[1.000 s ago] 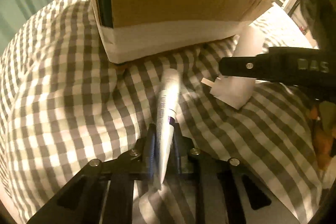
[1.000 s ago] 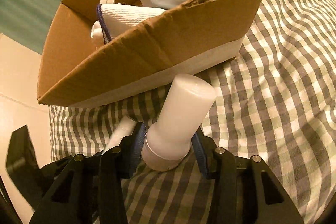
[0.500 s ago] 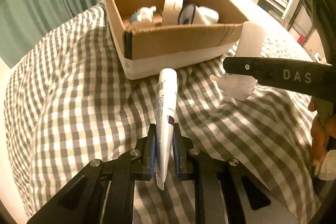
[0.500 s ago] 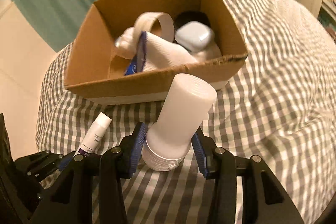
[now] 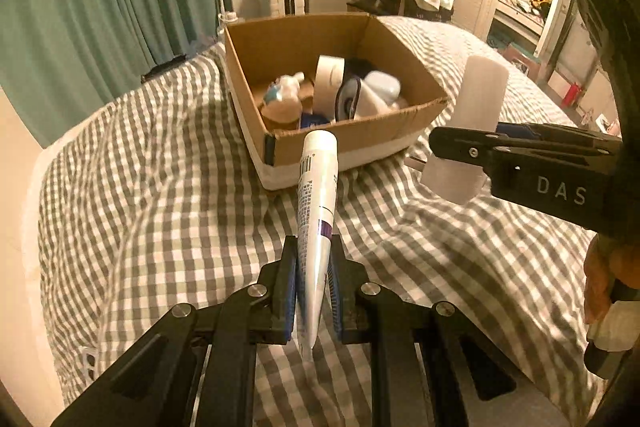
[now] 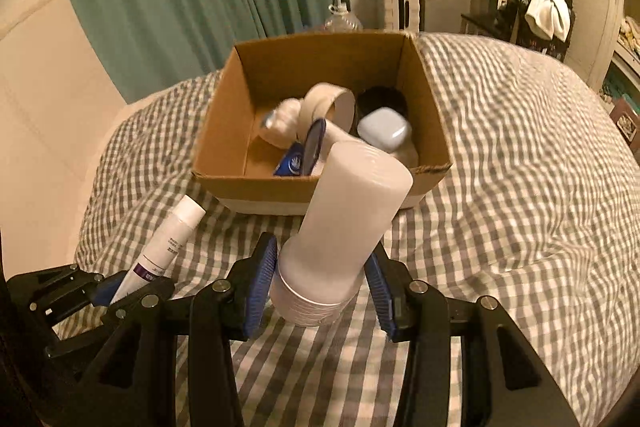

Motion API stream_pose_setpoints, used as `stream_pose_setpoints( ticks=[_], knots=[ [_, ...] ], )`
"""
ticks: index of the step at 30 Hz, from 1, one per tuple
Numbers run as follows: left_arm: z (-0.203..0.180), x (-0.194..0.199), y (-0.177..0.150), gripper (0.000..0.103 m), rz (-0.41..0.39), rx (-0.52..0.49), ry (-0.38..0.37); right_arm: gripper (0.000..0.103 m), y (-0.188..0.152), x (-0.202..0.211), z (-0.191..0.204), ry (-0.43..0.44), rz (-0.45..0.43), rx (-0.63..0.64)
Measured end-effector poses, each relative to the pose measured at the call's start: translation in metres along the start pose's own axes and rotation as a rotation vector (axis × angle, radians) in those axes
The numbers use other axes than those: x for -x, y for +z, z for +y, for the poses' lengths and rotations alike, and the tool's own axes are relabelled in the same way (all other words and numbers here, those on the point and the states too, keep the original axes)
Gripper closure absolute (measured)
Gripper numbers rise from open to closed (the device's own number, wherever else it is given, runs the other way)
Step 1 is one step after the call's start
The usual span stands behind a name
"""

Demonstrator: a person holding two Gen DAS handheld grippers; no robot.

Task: Organize objects
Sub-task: 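Carry the tube with the left tool while the right tool carries the bottle over the box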

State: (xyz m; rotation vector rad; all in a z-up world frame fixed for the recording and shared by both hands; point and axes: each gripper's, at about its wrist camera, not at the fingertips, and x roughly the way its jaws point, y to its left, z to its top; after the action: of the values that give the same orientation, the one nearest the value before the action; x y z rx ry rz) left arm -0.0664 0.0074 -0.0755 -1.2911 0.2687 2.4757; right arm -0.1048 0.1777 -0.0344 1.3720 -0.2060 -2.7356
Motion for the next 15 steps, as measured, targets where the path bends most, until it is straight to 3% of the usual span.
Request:
stream_pose_setpoints(
  ticks=[15],
  knots=[
    [0.007,0.044,0.059,0.090,-0.123,0.057,-0.006,0.059,0.039,0.048,0.003,-0.004,-0.130,0.052]
  ],
)
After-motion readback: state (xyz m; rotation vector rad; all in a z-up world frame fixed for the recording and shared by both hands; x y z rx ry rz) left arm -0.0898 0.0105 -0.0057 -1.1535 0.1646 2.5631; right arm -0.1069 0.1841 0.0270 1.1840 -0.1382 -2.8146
